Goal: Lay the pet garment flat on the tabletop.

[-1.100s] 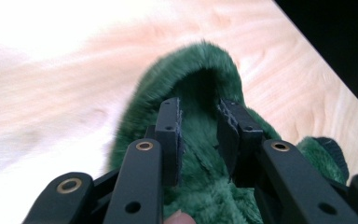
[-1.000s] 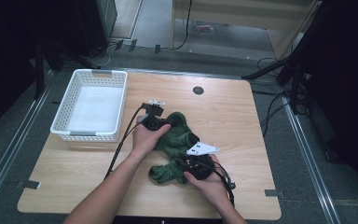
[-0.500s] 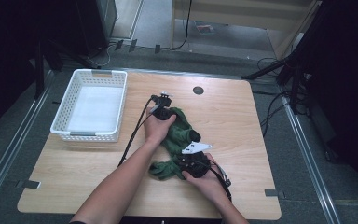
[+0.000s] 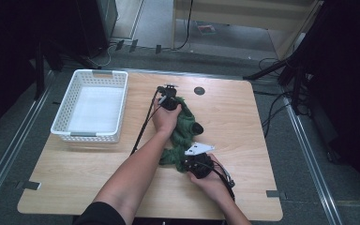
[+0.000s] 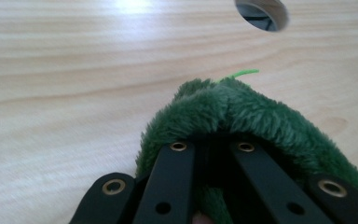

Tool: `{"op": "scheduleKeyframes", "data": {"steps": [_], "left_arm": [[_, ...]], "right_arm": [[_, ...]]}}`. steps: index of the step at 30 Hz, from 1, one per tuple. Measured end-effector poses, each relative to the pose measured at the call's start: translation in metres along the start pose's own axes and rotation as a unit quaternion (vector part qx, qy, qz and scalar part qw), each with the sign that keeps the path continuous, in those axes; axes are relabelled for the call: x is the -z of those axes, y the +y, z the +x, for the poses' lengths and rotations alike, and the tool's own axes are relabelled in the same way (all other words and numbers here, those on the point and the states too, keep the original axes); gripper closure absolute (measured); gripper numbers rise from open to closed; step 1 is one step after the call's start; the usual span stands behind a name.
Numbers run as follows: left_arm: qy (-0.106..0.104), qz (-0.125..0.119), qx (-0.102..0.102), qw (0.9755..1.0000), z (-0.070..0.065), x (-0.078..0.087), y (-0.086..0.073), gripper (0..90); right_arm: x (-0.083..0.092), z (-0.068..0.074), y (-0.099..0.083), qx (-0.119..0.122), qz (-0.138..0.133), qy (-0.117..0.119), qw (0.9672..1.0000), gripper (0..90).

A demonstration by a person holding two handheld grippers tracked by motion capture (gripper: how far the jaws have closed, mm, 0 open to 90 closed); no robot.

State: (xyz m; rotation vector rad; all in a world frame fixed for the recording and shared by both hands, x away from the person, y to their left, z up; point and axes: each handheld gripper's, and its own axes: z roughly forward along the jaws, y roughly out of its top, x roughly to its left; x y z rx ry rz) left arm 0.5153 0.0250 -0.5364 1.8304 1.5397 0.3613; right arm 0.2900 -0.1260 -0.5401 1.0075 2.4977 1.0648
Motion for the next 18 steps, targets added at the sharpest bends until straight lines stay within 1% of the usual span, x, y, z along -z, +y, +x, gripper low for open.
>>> {"op": "scheduleKeyframes", "data": {"steps": [1,2,3,4,5,6,7,8,9,10,12,13,15,16,17,18], "left_arm": [[-0.024,-0.002,0.002,0.9997,0.003,-0.001,0.000,90.0],[-0.024,-0.002,0.002,0.9997,0.003,-0.001,0.000,85.4],[-0.049,-0.014,0.001,0.9987,0.006,0.003,0.001,76.9],[-0.061,-0.019,-0.004,0.9980,0.006,0.007,0.002,69.5],[-0.061,-0.019,-0.004,0.9980,0.006,0.007,0.002,63.5],[-0.076,-0.026,-0.007,0.9967,0.007,0.011,0.003,63.5],[-0.096,-0.033,-0.009,0.9948,0.008,0.022,0.006,52.5],[-0.108,-0.035,-0.009,0.9935,0.009,0.028,0.009,47.5],[-0.108,-0.035,-0.009,0.9935,0.009,0.028,0.009,44.7],[-0.122,-0.038,-0.008,0.9918,0.010,0.033,0.010,42.8],[-0.138,-0.029,-0.018,0.9899,0.012,0.041,0.012,41.4],[-0.148,-0.020,-0.021,0.9886,0.013,0.044,0.013,41.4],[-0.153,-0.006,-0.030,0.9877,0.016,0.047,0.012,37.6],[-0.157,0.004,-0.030,0.9871,0.017,0.048,0.011,37.6],[-0.159,0.014,-0.029,0.9868,0.018,0.047,0.010,35.5],[-0.154,0.025,-0.031,0.9873,0.020,0.046,0.008,31.9]], "right_arm": [[-0.004,-0.006,0.001,-0.021,-0.012,-0.009,0.9997,85.1],[-0.004,-0.006,0.001,-0.021,-0.012,-0.009,0.9997,85.1],[-0.007,-0.010,0.004,-0.025,-0.014,-0.012,0.9995,84.8],[-0.008,-0.011,0.005,-0.024,-0.013,-0.018,0.9995,84.6],[-0.008,-0.011,0.005,-0.024,-0.013,-0.018,0.9995,84.6],[-0.009,-0.012,0.006,-0.026,-0.014,-0.025,0.9993,84.5],[-0.011,-0.014,0.007,-0.026,-0.018,-0.027,0.9991,84.3],[-0.012,-0.015,0.008,-0.029,-0.019,-0.033,0.9989,84.2],[-0.013,-0.016,0.009,-0.034,-0.020,-0.037,0.9985,84.1],[-0.014,-0.017,0.010,-0.037,-0.020,-0.039,0.9984,83.9],[-0.015,-0.016,0.010,-0.044,-0.024,-0.040,0.9979,83.4],[-0.015,-0.016,0.010,-0.044,-0.024,-0.040,0.9979,83.4],[-0.015,-0.018,0.010,-0.053,-0.026,-0.036,0.9976,82.0],[-0.015,-0.018,0.010,-0.053,-0.026,-0.036,0.9976,82.0],[-0.015,-0.018,0.009,-0.057,-0.028,-0.036,0.9973,81.8],[-0.015,-0.017,0.009,-0.055,-0.030,-0.039,0.9973,80.3]]}}
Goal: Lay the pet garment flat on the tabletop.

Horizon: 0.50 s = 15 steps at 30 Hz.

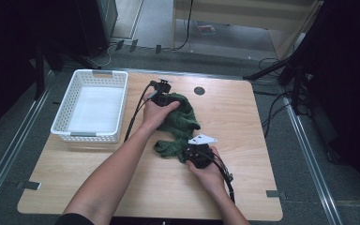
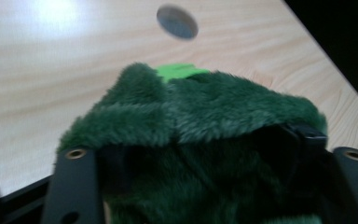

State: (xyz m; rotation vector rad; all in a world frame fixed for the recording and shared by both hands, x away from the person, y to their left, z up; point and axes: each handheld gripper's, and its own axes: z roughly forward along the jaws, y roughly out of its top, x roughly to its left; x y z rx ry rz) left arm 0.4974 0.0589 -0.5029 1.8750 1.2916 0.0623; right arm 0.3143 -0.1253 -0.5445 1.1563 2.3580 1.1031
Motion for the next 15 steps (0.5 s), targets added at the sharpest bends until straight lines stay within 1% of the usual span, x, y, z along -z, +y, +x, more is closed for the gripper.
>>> {"op": "scheduleKeyframes", "data": {"steps": [1,2,3,4,5,6,7,8,9,10,11,12,13,15], "left_arm": [[-0.002,-0.002,0.001,1.0000,0.000,-0.001,-0.001,32.3],[-0.002,-0.002,0.001,1.0000,0.000,-0.001,-0.001,34.5],[0.001,-0.003,0.008,1.0000,0.002,-0.001,-0.001,37.8],[0.001,-0.003,0.008,1.0000,0.002,-0.001,-0.001,42.7],[0.016,0.002,0.022,0.9996,0.002,-0.003,-0.001,47.0],[0.016,0.002,0.022,0.9996,0.002,-0.003,-0.001,49.0],[0.011,0.002,0.032,0.9994,0.002,-0.004,-0.001,49.0],[-0.011,0.007,0.036,0.9993,0.001,-0.006,-0.003,49.0],[-0.011,0.007,0.036,0.9993,0.001,-0.006,-0.003,47.5],[-0.021,0.016,0.025,0.9993,-0.001,-0.006,-0.005,44.4],[-0.021,0.016,0.025,0.9993,-0.001,-0.006,-0.005,41.3],[-0.016,0.014,0.021,0.9996,-0.002,-0.004,-0.006,41.3],[-0.019,0.002,0.022,0.9996,-0.001,0.004,-0.009,37.0],[-0.028,-0.009,0.021,0.9993,0.000,0.014,-0.011,36.0]], "right_arm": [[0.001,0.000,0.000,0.000,0.000,0.003,1.0000,77.7],[0.001,0.000,0.000,0.000,0.000,0.003,1.0000,77.7],[0.005,0.000,0.001,0.001,-0.012,0.021,0.9997,68.5],[0.005,0.000,0.001,0.001,-0.012,0.021,0.9997,68.5],[0.014,-0.002,0.004,-0.007,-0.033,0.038,0.9987,64.5],[0.014,-0.002,0.004,-0.007,-0.033,0.038,0.9987,64.5],[0.019,-0.003,0.005,-0.010,-0.043,0.044,0.9981,64.3],[0.027,-0.007,0.007,-0.013,-0.056,0.045,0.9974,62.9],[0.027,-0.007,0.007,-0.013,-0.056,0.045,0.9974,62.9],[0.032,-0.011,0.008,-0.020,-0.066,0.051,0.9963,62.5],[0.035,-0.014,0.009,-0.020,-0.070,0.047,0.9962,62.4],[0.035,-0.014,0.009,-0.020,-0.070,0.047,0.9962,62.4],[0.042,-0.022,0.013,-0.022,-0.088,0.032,0.9953,62.4],[0.048,-0.033,0.020,-0.040,-0.110,0.014,0.9931,60.4]]}}
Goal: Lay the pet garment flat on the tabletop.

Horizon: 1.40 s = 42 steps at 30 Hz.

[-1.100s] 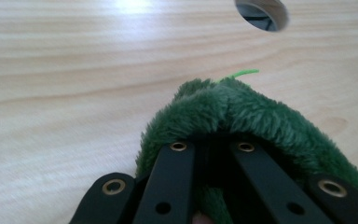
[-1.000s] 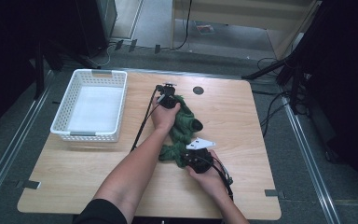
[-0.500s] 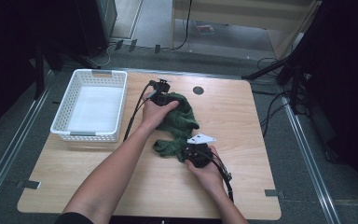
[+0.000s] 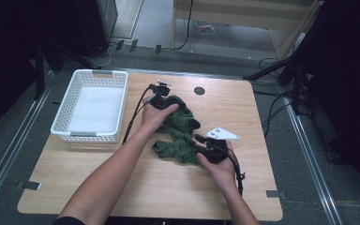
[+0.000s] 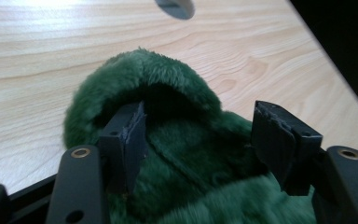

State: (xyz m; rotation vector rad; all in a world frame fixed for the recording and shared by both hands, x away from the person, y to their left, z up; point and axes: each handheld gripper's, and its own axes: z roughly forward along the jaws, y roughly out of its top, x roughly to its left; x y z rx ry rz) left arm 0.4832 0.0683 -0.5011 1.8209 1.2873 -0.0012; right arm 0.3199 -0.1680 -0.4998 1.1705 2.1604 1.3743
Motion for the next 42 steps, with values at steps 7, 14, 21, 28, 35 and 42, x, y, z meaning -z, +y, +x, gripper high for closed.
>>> {"op": "scheduleKeyframes", "data": {"steps": [7,14,21,28,35,42], "left_arm": [[0.011,-0.022,-0.020,0.9995,-0.004,0.027,-0.012,54.8],[0.006,-0.015,-0.049,0.9987,-0.015,0.026,-0.043,66.0],[0.037,0.016,-0.086,0.9955,-0.019,0.015,-0.060,63.4],[0.022,-0.006,-0.082,0.9964,-0.017,0.019,-0.065,52.7],[-0.005,-0.052,-0.099,0.9937,-0.027,0.064,-0.084,43.4],[-0.014,-0.034,-0.108,0.9935,-0.030,0.083,-0.127,42.7]], "right_arm": [[-0.026,-0.024,0.031,-0.046,0.025,-0.031,0.9981,51.7],[-0.063,-0.039,0.028,-0.049,0.102,-0.072,0.9910,83.5],[-0.073,-0.065,0.015,-0.063,0.137,-0.118,0.9814,85.5],[-0.067,-0.068,0.017,-0.046,0.119,-0.111,0.9856,70.9],[-0.022,-0.048,0.024,-0.018,0.040,-0.106,0.9934,51.2],[-0.022,-0.003,0.019,0.038,0.054,0.012,0.9977,62.1]]}}
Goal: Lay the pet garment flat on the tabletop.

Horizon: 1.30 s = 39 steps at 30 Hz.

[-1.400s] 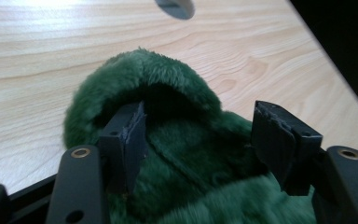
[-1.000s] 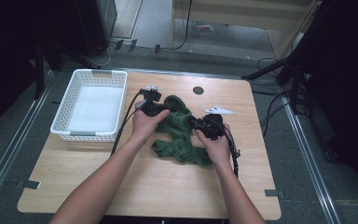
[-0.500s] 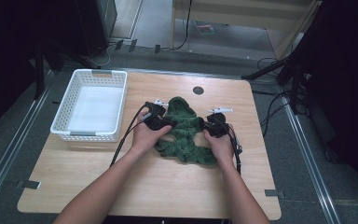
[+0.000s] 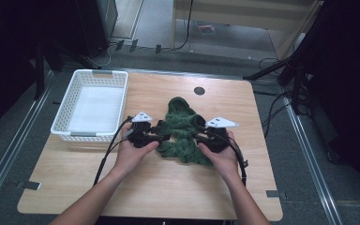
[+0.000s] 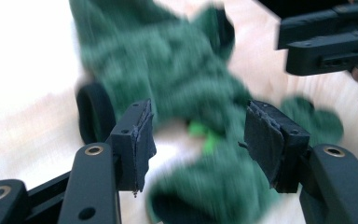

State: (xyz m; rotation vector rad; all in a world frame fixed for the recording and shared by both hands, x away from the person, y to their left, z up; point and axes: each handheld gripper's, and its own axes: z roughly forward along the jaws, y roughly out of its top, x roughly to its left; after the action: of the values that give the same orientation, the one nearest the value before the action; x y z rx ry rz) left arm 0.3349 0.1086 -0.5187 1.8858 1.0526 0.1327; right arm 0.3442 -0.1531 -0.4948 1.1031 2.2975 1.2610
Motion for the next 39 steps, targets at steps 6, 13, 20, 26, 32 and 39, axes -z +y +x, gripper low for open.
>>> {"op": "scheduleKeyframes", "data": {"steps": [6,13,20,26,32,39], "left_arm": [[0.025,0.052,-0.032,0.9978,-0.007,-0.002,-0.024,55.9],[-0.003,0.076,-0.048,0.9960,-0.006,0.004,-0.034,84.4],[-0.009,0.063,-0.016,0.9978,0.003,0.014,-0.040,82.5],[-0.016,0.053,-0.013,0.9984,0.007,0.016,-0.043,70.4],[-0.003,0.052,-0.015,0.9985,0.006,0.015,-0.047,72.6],[0.014,0.049,-0.014,0.9986,0.005,0.018,-0.050,78.9]], "right_arm": [[-0.047,0.013,-0.002,0.003,0.070,-0.032,0.9970,70.7],[-0.067,0.009,-0.002,-0.009,0.075,-0.056,0.9956,84.4],[-0.078,-0.003,0.004,-0.032,0.060,-0.042,0.9968,78.0],[-0.034,0.003,0.006,-0.016,-0.011,-0.012,0.9997,60.8],[0.015,-0.005,-0.038,-0.036,-0.005,-0.053,0.9979,55.7],[0.020,-0.010,-0.067,-0.036,0.052,-0.070,0.9955,74.9]]}}
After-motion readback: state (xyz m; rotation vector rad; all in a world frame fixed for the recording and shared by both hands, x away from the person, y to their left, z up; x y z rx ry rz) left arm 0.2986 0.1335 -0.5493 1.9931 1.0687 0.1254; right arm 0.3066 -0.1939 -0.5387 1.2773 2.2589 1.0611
